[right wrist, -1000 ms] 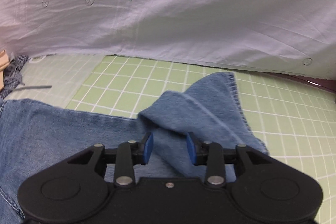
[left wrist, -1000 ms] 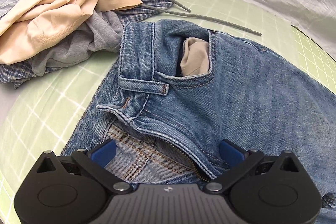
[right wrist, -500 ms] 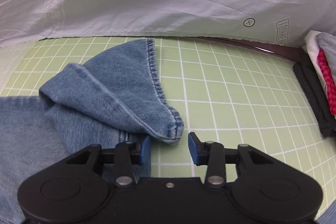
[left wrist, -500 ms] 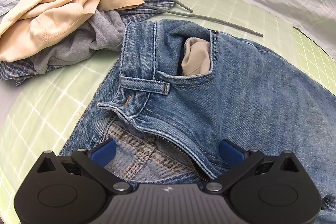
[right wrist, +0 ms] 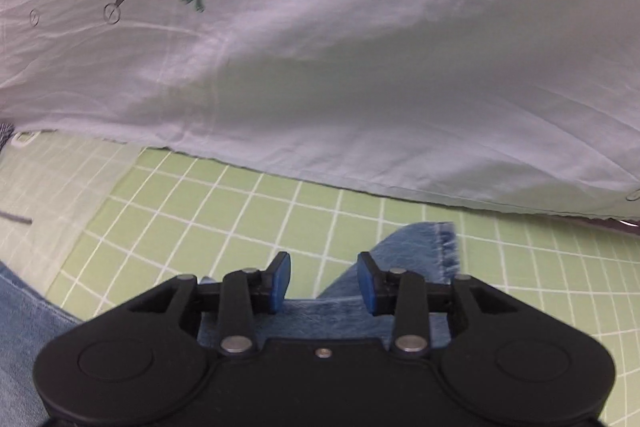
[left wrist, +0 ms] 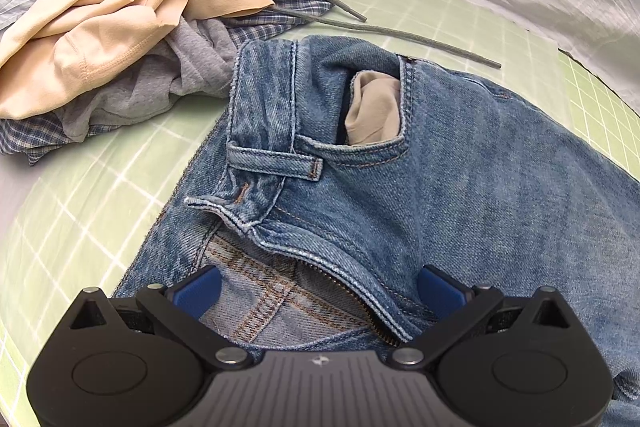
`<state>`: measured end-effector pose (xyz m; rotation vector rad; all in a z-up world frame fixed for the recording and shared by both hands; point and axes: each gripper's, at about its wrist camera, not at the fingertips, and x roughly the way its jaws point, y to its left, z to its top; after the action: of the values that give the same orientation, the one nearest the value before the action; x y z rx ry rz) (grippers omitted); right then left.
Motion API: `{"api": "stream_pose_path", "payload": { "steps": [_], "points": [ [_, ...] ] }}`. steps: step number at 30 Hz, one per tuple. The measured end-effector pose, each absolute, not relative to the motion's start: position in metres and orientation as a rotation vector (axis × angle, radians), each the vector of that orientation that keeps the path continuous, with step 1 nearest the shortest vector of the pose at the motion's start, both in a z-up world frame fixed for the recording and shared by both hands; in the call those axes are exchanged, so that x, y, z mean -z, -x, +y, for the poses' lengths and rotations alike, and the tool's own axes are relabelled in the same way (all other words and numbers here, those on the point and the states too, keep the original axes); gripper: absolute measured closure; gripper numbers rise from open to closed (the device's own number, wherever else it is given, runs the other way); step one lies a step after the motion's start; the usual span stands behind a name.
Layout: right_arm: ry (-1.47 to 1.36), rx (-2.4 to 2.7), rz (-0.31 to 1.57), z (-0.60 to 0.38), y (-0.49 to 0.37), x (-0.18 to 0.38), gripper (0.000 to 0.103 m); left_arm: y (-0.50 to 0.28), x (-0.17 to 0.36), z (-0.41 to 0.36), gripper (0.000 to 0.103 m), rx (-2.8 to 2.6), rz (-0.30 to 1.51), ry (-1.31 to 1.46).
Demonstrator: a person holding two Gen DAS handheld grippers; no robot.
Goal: Fold clothes
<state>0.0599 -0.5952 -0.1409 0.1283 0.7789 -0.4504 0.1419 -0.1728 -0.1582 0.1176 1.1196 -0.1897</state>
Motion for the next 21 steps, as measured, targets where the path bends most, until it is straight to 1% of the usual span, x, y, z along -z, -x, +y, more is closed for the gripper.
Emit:
{"api": "stream_pose_path", "payload": {
  "steps": [3, 5, 8, 10, 14, 15, 18, 21],
  "points": [
    [-0.228, 0.508, 0.729, -0.599, -0.040, 0.137, 0.064, -0.142, 0.158, -0.173, 0.000, 0.189, 1.119, -0.117],
    [-0.313, 0.579, 0.673, -0.606, -0.013, 0.127, 0.058, -0.142, 0.158, -0.173, 0.000, 0.189, 1.119, -0.117],
    [-0.385, 0.670, 0.615, -0.618, 0.031, 0.117, 0.053, -0.142, 0.158, -0.173, 0.000, 0.188, 1.122, -0.117],
    [-0.387, 0.709, 0.650, -0.625, 0.047, 0.119, 0.053, -0.142, 0.158, -0.173, 0.000, 0.189, 1.123, -0.118],
    [-0.312, 0.734, 0.833, -0.633, 0.051, 0.144, 0.054, -0.143, 0.158, -0.173, 0.000, 0.191, 1.123, -0.119],
    [-0.304, 0.726, 0.854, -0.634, 0.049, 0.149, 0.054, -0.143, 0.158, -0.173, 0.000, 0.191, 1.123, -0.119],
    [-0.263, 0.704, 0.868, -0.634, 0.036, 0.159, 0.054, -0.142, 0.158, -0.173, 0.000, 0.192, 1.123, -0.119],
    [-0.280, 0.686, 0.829, -0.640, 0.012, 0.155, 0.055, -0.142, 0.158, -0.173, 0.000, 0.194, 1.123, -0.120]
  ]
}}
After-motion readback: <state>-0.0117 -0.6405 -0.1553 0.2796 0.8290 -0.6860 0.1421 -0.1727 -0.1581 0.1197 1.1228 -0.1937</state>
